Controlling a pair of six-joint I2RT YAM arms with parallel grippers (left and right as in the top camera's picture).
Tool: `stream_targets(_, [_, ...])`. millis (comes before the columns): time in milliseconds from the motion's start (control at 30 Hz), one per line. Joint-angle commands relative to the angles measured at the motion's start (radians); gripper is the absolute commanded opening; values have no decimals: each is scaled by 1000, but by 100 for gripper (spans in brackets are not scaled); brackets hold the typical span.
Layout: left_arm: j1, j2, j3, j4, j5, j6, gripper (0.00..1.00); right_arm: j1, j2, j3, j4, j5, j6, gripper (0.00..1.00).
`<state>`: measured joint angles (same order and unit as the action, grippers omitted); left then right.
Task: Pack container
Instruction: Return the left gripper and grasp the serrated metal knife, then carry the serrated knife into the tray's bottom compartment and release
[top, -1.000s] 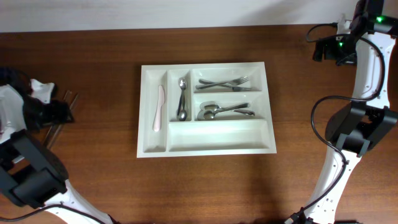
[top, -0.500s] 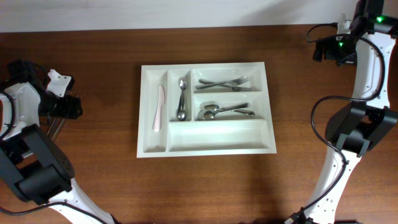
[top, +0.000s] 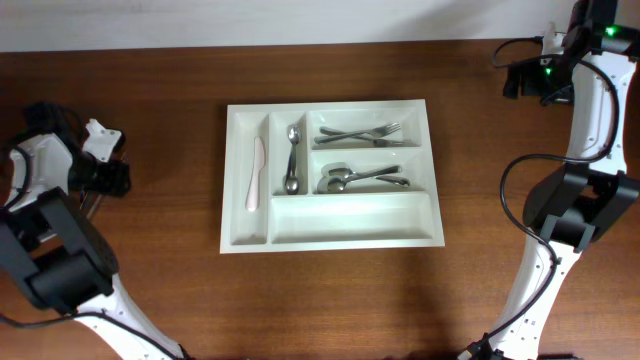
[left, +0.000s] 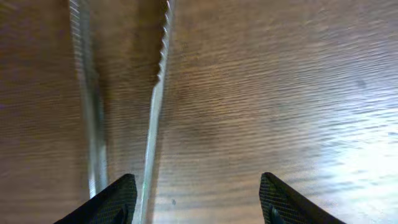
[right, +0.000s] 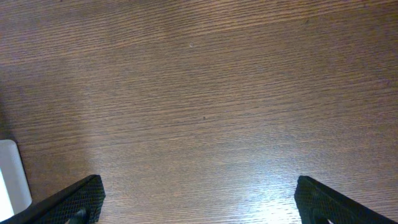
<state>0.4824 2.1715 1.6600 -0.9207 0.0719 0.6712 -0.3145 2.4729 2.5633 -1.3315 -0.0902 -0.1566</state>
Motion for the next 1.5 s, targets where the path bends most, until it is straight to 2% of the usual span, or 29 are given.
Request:
stream_targets(0, [-5, 43, -8, 15, -36, 19, 64, -6, -31, 9, 0, 2, 8, 99])
stream_targets(167, [-5, 67, -8, 37, -48, 19, 64, -6, -31, 9, 0, 1, 8, 99])
stream_targets(200, [-5, 72, -8, 38, -48, 19, 60, -6, -31, 9, 0, 2, 8, 99])
stream_targets(233, [-5, 81, -8, 34, -47, 19, 37, -6, -31, 9, 0, 2, 8, 99])
stream_targets(333, [-5, 87, -8, 24, -47, 19, 2, -6, -31, 9, 0, 2, 8, 99])
stream_targets(533, [-8, 86, 39, -8, -47, 19, 2, -6, -31, 9, 0, 2, 8, 99])
stream_targets(667, [-48, 85, 203, -125, -42, 11, 2, -6, -31, 9, 0, 2, 8, 99])
stream_targets(733, [-84, 85, 301, -174, -34, -36, 2, -6, -31, 9, 0, 2, 8, 99])
stream_targets(833, [-144, 85, 433, -241, 57, -50, 2, -6, -31, 9, 0, 2, 8, 99])
stream_targets(1000, [-304, 85, 632, -363, 229, -50, 2, -6, -31, 9, 0, 2, 8, 99])
stream_targets(1167, [-557, 85, 695, -460, 232, -37, 2, -6, -31, 9, 0, 2, 8, 99])
stream_targets(1267, [-706, 86, 694, -487, 232, 27, 2, -6, -31, 9, 0, 2, 8, 99])
stream_targets(1467, [-917, 87, 694, -529, 232, 75, 2, -6, -31, 9, 0, 2, 8, 99])
